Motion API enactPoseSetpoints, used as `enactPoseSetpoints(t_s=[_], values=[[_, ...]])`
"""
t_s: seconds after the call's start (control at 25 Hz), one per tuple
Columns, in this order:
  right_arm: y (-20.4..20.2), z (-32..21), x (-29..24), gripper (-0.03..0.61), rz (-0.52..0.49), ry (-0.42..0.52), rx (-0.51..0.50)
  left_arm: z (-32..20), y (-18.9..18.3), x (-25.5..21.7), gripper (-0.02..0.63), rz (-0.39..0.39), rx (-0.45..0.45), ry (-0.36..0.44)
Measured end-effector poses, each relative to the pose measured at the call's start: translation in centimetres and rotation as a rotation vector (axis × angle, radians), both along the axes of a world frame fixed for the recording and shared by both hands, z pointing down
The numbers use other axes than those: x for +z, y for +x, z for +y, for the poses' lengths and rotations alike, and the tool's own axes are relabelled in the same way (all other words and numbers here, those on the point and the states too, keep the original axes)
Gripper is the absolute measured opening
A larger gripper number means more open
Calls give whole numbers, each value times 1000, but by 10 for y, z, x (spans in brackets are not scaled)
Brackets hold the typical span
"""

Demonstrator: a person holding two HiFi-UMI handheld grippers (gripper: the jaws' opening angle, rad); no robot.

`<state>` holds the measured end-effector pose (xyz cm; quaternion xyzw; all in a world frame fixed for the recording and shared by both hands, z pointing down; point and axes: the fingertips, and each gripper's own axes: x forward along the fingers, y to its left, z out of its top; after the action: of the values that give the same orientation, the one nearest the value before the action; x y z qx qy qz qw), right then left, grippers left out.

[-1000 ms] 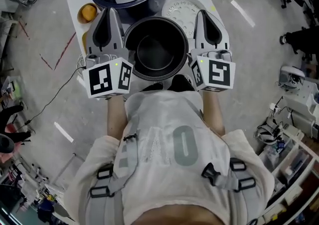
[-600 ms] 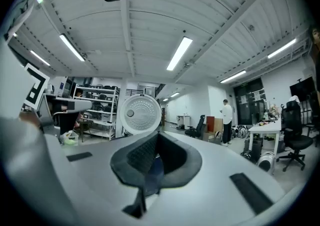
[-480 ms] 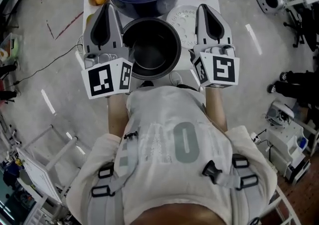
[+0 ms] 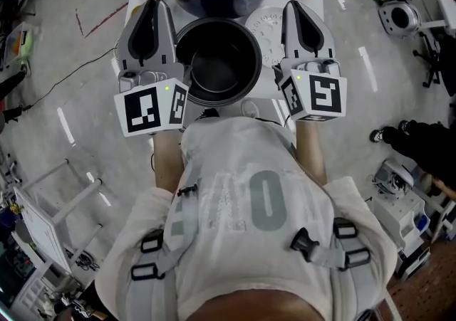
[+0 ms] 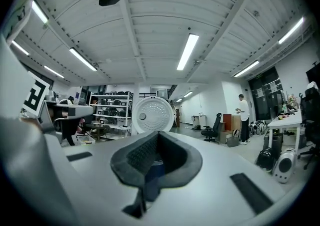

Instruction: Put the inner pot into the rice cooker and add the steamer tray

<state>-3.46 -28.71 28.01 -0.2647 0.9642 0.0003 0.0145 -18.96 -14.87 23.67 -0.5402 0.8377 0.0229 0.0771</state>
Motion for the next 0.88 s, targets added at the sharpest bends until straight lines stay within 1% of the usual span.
enactPoseSetpoints(t_s=[0.04,0.08,0.12,0.16,0.2,0.24,0.28,0.4,0.48,0.56,0.64,0.72,0.88], values=[[-3,3,0,8,-5,-9,-25,3,-1,-1,25,-6,-8,8],[-7,6,1,102,-7,-20,-61,5,-2,-2,28,-9,-13,22],[-12,9,2,215,-9,-32,-101,7,-3,-4,52,-8,-10,40],[-16,12,4,292,-14,-45,-136,8,-3,-5,124,-2,1,61],[-18,13,4,348,-21,-56,-161,9,-3,-7,202,6,15,80],[-20,15,4,356,-28,-65,-176,10,-4,-7,229,15,27,96],[-20,16,4,356,-32,-74,-185,12,-6,-7,241,24,32,106],[-22,19,7,356,-25,-93,-205,17,-15,1,249,62,21,101],[-23,22,12,356,-5,-96,-213,23,-22,13,247,89,5,82],[-23,23,18,356,16,-102,-219,28,-26,26,247,102,-8,48],[-22,24,25,356,25,-129,-229,31,-28,39,247,121,-1,8],[-20,23,33,356,22,-173,-239,33,-29,50,247,164,23,-10],[-15,21,51,356,13,-265,-248,40,-31,72,249,276,73,-9]])
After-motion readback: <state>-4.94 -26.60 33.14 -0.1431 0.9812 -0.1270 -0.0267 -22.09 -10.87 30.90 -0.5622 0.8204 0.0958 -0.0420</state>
